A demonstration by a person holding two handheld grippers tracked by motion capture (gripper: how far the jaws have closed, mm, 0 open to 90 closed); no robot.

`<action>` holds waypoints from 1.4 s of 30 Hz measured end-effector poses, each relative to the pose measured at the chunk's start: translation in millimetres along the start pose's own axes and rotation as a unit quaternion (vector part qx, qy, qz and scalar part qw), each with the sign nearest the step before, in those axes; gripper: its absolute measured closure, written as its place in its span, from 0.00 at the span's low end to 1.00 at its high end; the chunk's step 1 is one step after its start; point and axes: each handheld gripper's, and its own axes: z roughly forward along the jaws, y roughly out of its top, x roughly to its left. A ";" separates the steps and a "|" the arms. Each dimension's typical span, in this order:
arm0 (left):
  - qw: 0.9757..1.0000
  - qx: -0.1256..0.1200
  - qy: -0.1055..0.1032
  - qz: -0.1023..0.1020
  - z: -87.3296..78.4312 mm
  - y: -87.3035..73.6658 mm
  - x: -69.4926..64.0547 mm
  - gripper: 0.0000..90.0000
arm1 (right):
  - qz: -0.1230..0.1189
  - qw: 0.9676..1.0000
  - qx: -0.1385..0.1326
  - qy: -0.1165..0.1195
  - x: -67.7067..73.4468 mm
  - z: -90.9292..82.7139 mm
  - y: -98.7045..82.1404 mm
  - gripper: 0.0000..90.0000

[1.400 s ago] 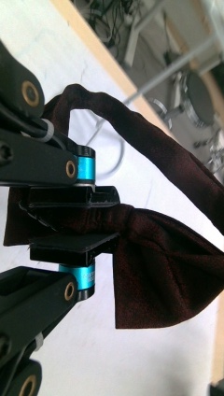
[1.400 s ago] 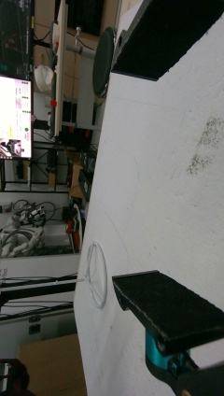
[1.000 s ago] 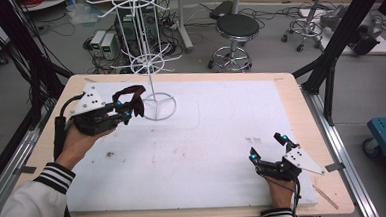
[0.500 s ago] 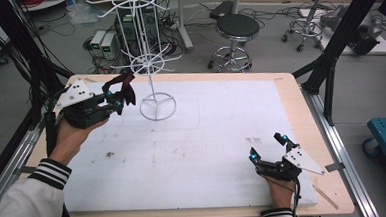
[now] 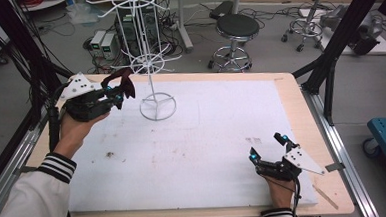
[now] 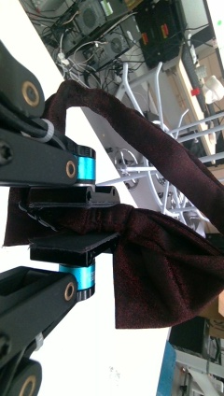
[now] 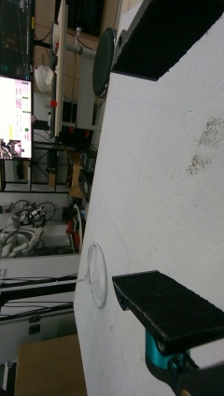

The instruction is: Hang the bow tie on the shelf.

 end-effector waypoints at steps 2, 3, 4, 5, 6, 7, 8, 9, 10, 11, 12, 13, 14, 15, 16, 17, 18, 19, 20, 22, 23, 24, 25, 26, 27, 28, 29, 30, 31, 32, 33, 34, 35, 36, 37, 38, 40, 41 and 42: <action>1.000 0.005 0.001 0.000 3.7 -1.1 -0.3 0.85 | 0.000 1.000 0.000 0.000 -0.1 0.0 0.0 0.01; 1.000 0.005 0.002 -0.001 4.7 -1.3 -0.4 0.85 | 0.001 1.000 0.000 0.000 0.0 0.0 0.0 0.01; 1.000 0.007 0.003 0.000 6.3 -1.5 -0.5 0.85 | 0.000 1.000 0.000 0.000 -0.1 -0.1 0.0 0.01; 1.000 0.006 0.003 -0.002 7.8 -1.8 -0.7 0.85 | 0.000 1.000 0.000 0.000 -0.1 0.0 0.0 0.01; 1.000 0.007 0.003 -0.002 8.9 -2.1 -0.6 0.85 | 0.000 1.000 0.000 0.000 0.0 -0.1 0.0 0.01; 1.000 0.008 0.005 -0.002 10.6 -2.5 -0.6 0.85 | 0.000 1.000 0.000 0.000 -0.1 0.0 0.0 0.01; 1.000 0.011 0.006 -0.003 12.6 -3.2 -0.1 0.85 | 0.001 1.000 0.000 0.000 -0.1 0.0 0.0 0.01; 1.000 0.009 0.007 -0.008 14.0 -3.8 -0.3 0.85 | 0.001 1.000 0.000 0.000 -0.1 0.0 0.0 0.01; 1.000 0.008 0.008 -0.011 15.8 -4.3 0.2 0.85 | 0.000 1.000 0.000 0.000 -0.1 0.0 -0.1 0.01; 1.000 0.009 0.009 -0.012 17.4 -4.7 0.6 0.85 | 0.001 1.000 0.000 0.000 0.0 -0.1 0.0 0.01; 1.000 0.008 0.011 -0.014 19.0 -5.3 1.0 0.85 | 0.001 1.000 0.000 0.000 -0.1 -0.1 0.0 0.01; 1.000 0.009 0.013 -0.015 20.4 -5.7 1.6 0.85 | 0.001 1.000 0.000 0.000 -0.1 -0.1 0.0 0.01; 1.000 0.009 0.014 -0.018 22.1 -6.4 2.0 0.85 | 0.001 1.000 0.000 0.000 0.0 -0.1 0.0 0.01; 1.000 0.010 0.016 -0.017 23.0 -6.8 2.4 0.85 | 0.002 1.000 -0.001 0.001 -0.1 -0.1 0.0 0.01; 1.000 0.013 0.016 -0.019 23.8 -7.2 3.1 0.85 | 0.002 1.000 -0.001 0.000 -0.2 -0.1 -0.1 0.01; 1.000 0.013 0.015 -0.021 24.9 -7.8 3.6 0.85 | 0.002 1.000 -0.001 0.001 -0.2 -0.1 -0.1 0.01; 1.000 0.015 0.017 -0.021 25.7 -8.4 3.9 0.85 | 0.001 1.000 -0.002 0.000 -0.3 0.0 0.0 0.01; 0.999 0.018 0.017 -0.021 26.5 -8.9 4.3 0.85 | 0.002 1.000 -0.001 0.000 -0.1 -0.2 -0.1 0.01; 0.999 0.019 0.018 -0.021 27.3 -9.2 4.6 0.85 | 0.001 1.000 -0.001 0.000 -0.1 -0.1 -0.1 0.01; 0.999 0.019 0.020 -0.024 29.3 -10.0 4.4 0.85 | 0.002 1.000 -0.001 0.001 -0.2 -0.1 -0.1 0.01; 0.999 0.019 0.019 -0.026 30.5 -10.4 4.2 0.85 | 0.002 1.000 -0.001 0.000 -0.2 -0.1 -0.1 0.01; 0.999 0.022 0.020 -0.024 31.4 -10.8 4.1 0.85 | 0.002 1.000 -0.001 0.001 -0.1 -0.1 -0.1 0.01; 0.999 0.025 0.020 -0.025 32.8 -11.4 3.7 0.85 | 0.001 1.000 -0.001 0.000 -0.1 -0.1 -0.1 0.01; 0.999 0.026 0.021 -0.026 34.7 -12.2 2.9 0.85 | 0.002 1.000 -0.001 0.000 -0.1 -0.1 -0.1 0.01; 0.999 0.028 0.023 -0.023 36.0 -13.2 2.2 0.85 | 0.000 1.000 -0.003 0.000 -0.4 0.1 0.0 0.01; 0.999 0.028 0.021 -0.022 37.6 -14.5 1.7 0.85 | 0.001 1.000 -0.001 0.001 -0.2 -0.1 -0.1 0.01; 0.999 0.031 0.020 -0.024 39.3 -15.8 0.9 0.85 | 0.001 1.000 -0.002 0.000 -0.2 -0.1 -0.2 0.01; 0.999 0.036 0.021 -0.022 40.9 -16.8 0.1 0.85 | 0.001 1.000 -0.002 0.001 -0.2 -0.1 -0.1 0.01; 0.999 0.038 0.023 -0.020 42.7 -17.5 -1.1 0.85 | 0.001 1.000 -0.002 0.001 -0.3 -0.1 -0.2 0.01; 0.999 0.038 0.024 -0.020 44.5 -17.9 -2.2 0.85 | 0.004 1.000 -0.001 0.000 0.0 -0.5 -0.2 0.01; 0.999 0.039 0.024 -0.018 45.4 -17.9 -2.7 0.85 | 0.004 1.000 -0.001 0.000 0.1 -0.5 -0.1 0.01; 0.999 0.038 0.024 -0.017 46.6 -18.0 -3.6 0.85 | 0.003 1.000 -0.002 0.000 -0.1 -0.4 -0.2 0.01; 0.999 0.040 0.024 -0.016 47.3 -18.1 -3.9 0.85 | 0.003 1.000 -0.001 0.000 -0.1 -0.6 -0.2 0.01; 0.999 0.041 0.025 -0.016 48.7 -18.8 -4.4 0.85 | 0.001 1.000 -0.003 -0.001 -0.4 -0.5 -0.2 0.01; 0.998 0.045 0.027 -0.016 49.8 -19.7 -4.2 0.85 | 0.002 1.000 -0.003 -0.001 -0.3 -0.6 -0.2 0.01; 0.998 0.051 0.028 -0.015 50.7 -20.5 -3.3 0.85 | 0.003 1.000 -0.002 0.000 -0.1 -0.6 -0.3 0.01; 0.998 0.052 0.034 -0.019 52.6 -22.7 -2.0 0.85 | 0.001 1.000 -0.003 0.000 -0.4 -0.7 -0.1 0.01; 0.998 0.050 0.035 -0.025 53.5 -24.2 -1.3 0.85 | 0.002 1.000 -0.004 0.000 -0.3 -0.6 -0.3 0.01; 0.998 0.050 0.036 -0.029 53.8 -25.3 -0.8 0.85 | 0.001 1.000 -0.005 0.000 -0.5 -0.6 -0.2 0.01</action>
